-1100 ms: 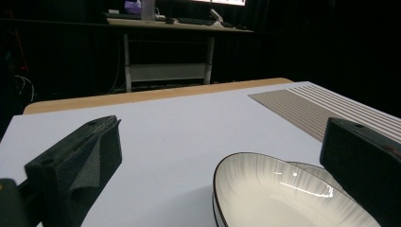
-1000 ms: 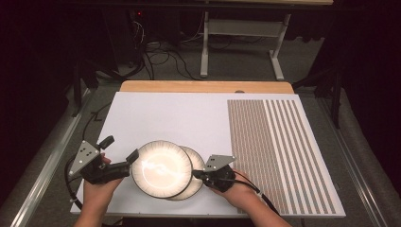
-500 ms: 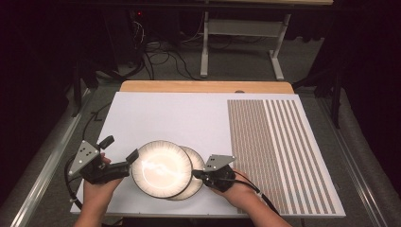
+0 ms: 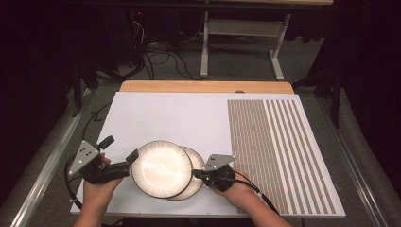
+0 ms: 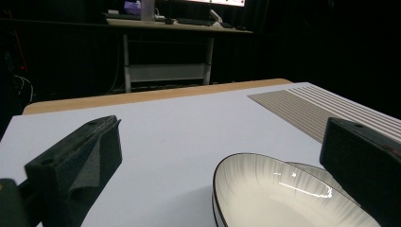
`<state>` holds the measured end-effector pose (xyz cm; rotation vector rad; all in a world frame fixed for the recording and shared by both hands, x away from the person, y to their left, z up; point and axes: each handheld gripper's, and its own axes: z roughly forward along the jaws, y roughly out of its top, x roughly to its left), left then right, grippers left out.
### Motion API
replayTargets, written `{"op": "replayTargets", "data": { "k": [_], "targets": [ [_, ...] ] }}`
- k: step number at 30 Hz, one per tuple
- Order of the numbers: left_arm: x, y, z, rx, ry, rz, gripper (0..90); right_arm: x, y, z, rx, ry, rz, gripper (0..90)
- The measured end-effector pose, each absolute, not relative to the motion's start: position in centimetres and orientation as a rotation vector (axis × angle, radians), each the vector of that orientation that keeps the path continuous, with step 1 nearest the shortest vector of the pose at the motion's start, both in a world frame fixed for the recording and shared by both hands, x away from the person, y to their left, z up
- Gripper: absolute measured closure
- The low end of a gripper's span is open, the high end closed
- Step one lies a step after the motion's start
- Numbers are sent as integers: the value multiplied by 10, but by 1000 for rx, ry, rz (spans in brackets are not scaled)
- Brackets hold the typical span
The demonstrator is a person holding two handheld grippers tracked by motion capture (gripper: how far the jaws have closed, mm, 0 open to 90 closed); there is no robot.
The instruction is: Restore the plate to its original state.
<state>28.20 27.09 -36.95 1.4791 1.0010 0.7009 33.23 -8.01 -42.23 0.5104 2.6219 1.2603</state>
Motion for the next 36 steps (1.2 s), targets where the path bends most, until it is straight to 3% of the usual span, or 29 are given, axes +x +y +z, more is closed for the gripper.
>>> {"op": "replayTargets", "data": {
  "k": [36],
  "targets": [
    [282, 272, -369, 1482, 1002, 700, 4, 333, -83, -419, 510, 2615, 1249, 900]
  ]
}}
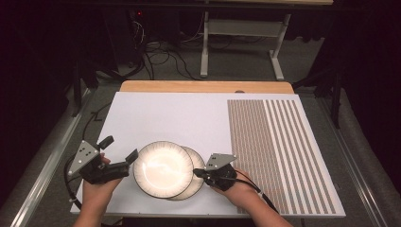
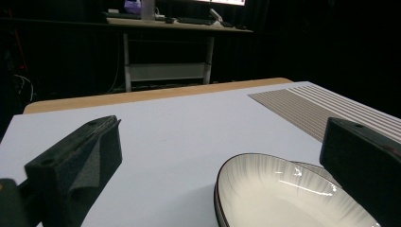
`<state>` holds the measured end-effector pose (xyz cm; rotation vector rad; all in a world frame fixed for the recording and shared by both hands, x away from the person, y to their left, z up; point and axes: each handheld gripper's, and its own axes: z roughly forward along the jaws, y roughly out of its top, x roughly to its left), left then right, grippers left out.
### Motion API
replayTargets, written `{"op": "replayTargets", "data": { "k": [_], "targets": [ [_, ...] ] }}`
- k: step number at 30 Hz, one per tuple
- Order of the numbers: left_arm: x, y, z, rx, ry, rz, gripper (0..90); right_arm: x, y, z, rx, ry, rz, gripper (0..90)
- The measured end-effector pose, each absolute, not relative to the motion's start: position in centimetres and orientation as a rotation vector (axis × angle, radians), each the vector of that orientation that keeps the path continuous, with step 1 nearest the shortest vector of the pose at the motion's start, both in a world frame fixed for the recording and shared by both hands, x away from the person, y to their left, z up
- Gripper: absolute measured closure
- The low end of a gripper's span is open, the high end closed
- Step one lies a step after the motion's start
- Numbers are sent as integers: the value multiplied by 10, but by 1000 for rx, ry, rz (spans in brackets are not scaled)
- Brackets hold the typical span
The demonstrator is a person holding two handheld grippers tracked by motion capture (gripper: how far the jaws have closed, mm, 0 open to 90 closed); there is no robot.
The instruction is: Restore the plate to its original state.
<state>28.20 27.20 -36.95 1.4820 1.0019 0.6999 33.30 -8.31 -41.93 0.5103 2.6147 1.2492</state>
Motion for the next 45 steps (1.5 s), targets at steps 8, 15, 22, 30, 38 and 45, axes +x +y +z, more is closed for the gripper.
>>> {"op": "replayTargets", "data": {
  "k": [8, 15, 22, 30, 38, 45],
  "targets": [
    [282, 273, -370, 1479, 1003, 700, 4, 334, -84, -419, 526, 2611, 1248, 900],
    [282, 273, -370, 1479, 1005, 699, 4, 334, -85, -418, 531, 2608, 1254, 900],
    [282, 272, -370, 1480, 1006, 698, 4, 334, -86, -417, 535, 2606, 1250, 900],
    [282, 273, -370, 1480, 1006, 698, 4, 335, -88, -416, 536, 2599, 1251, 900],
    [282, 273, -370, 1481, 1006, 697, 4, 335, -89, -416, 533, 2597, 1246, 900],
    [282, 272, -370, 1481, 1004, 697, 4, 337, -96, -412, 565, 2575, 1261, 900]
  ]
}}
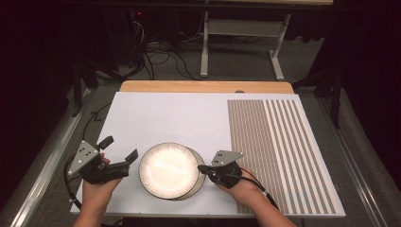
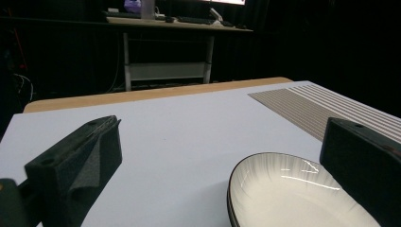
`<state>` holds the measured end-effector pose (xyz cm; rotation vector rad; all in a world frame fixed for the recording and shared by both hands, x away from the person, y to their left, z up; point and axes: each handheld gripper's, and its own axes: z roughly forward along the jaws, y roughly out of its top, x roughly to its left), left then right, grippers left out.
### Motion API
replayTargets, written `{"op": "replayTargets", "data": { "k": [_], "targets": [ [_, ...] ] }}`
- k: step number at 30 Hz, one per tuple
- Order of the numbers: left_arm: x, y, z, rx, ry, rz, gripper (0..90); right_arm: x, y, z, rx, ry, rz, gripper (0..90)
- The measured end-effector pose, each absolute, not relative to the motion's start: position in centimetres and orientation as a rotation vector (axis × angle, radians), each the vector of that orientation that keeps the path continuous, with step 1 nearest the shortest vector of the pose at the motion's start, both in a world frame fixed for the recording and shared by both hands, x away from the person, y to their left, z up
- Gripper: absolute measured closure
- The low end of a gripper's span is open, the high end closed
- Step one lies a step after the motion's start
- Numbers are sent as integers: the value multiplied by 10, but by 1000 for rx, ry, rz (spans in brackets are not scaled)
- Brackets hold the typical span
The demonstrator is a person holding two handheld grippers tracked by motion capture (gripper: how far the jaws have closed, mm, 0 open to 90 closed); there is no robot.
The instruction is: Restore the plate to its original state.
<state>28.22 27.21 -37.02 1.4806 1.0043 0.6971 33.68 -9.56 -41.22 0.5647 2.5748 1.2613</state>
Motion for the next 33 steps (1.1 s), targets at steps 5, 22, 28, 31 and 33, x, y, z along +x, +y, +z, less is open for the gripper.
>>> {"op": "replayTargets", "data": {
  "k": [5, 22, 28, 31, 33],
  "targets": [
    [282, 271, -370, 1486, 1001, 698, 4, 337, -98, -411, 561, 2568, 1263, 900],
    [282, 271, -370, 1488, 999, 696, 4, 335, -104, -409, 574, 2553, 1257, 900],
    [283, 270, -371, 1494, 998, 693, 4, 336, -109, -406, 592, 2535, 1267, 900],
    [283, 269, -371, 1497, 996, 693, 4, 336, -111, -406, 577, 2539, 1259, 900],
    [283, 269, -371, 1498, 995, 691, 4, 335, -111, -405, 605, 2536, 1264, 900]
  ]
}}
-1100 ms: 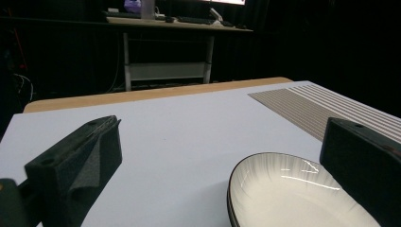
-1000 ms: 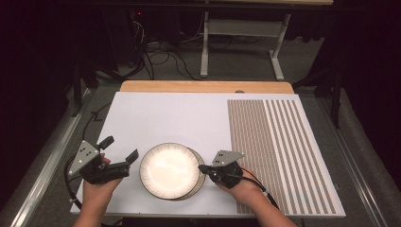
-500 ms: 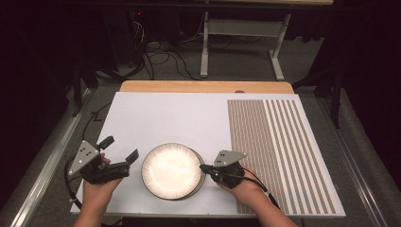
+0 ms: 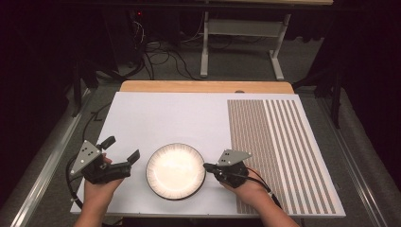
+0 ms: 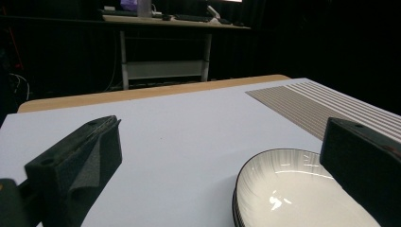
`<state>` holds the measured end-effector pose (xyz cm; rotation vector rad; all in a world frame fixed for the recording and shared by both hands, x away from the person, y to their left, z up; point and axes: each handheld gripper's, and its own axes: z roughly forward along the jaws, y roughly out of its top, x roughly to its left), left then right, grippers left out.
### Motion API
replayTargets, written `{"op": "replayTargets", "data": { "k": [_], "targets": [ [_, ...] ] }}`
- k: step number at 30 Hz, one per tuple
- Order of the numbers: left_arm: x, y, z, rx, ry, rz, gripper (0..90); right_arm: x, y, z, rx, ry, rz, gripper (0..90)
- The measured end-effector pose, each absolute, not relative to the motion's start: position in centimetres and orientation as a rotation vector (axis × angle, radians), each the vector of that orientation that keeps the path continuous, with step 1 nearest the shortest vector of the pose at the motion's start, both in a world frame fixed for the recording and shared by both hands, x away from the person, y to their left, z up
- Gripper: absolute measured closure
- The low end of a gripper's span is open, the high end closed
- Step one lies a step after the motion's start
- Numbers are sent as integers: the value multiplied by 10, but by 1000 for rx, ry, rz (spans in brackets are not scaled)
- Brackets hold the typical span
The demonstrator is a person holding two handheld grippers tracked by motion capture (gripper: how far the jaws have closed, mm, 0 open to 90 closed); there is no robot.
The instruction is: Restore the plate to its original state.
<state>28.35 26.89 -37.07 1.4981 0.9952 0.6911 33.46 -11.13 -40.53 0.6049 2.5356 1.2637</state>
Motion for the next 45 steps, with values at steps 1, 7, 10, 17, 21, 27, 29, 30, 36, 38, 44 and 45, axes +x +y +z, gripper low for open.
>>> {"op": "replayTargets", "data": {
  "k": [1, 7, 10, 17, 21, 27, 29, 30, 36, 38, 44, 45],
  "targets": [
    [284, 269, -371, 1496, 995, 689, 4, 335, -112, -405, 591, 2537, 1269, 900],
    [283, 269, -371, 1499, 995, 690, 4, 334, -112, -406, 591, 2534, 1269, 900],
    [283, 269, -371, 1498, 995, 690, 4, 334, -112, -406, 595, 2535, 1267, 900],
    [284, 269, -371, 1495, 996, 687, 4, 334, -113, -405, 607, 2532, 1272, 900],
    [284, 269, -371, 1495, 996, 686, 4, 334, -117, -402, 616, 2512, 1283, 900],
    [284, 269, -371, 1497, 995, 686, 4, 333, -132, -394, 640, 2464, 1317, 900],
    [284, 269, -371, 1500, 995, 687, 4, 332, -139, -390, 652, 2443, 1335, 878],
    [284, 269, -371, 1500, 994, 687, 4, 331, -140, -389, 663, 2441, 1333, 870],
    [284, 268, -374, 1499, 1000, 674, 4, 328, -159, -381, 723, 2371, 1372, 736],
    [286, 268, -375, 1502, 998, 669, 4, 327, -167, -380, 740, 2331, 1380, 661],
    [288, 265, -375, 1521, 985, 660, 4, 324, -192, -374, 787, 2215, 1433, 436],
    [288, 264, -375, 1522, 983, 660, 4, 323, -196, -373, 807, 2200, 1439, 401]
  ]
}}
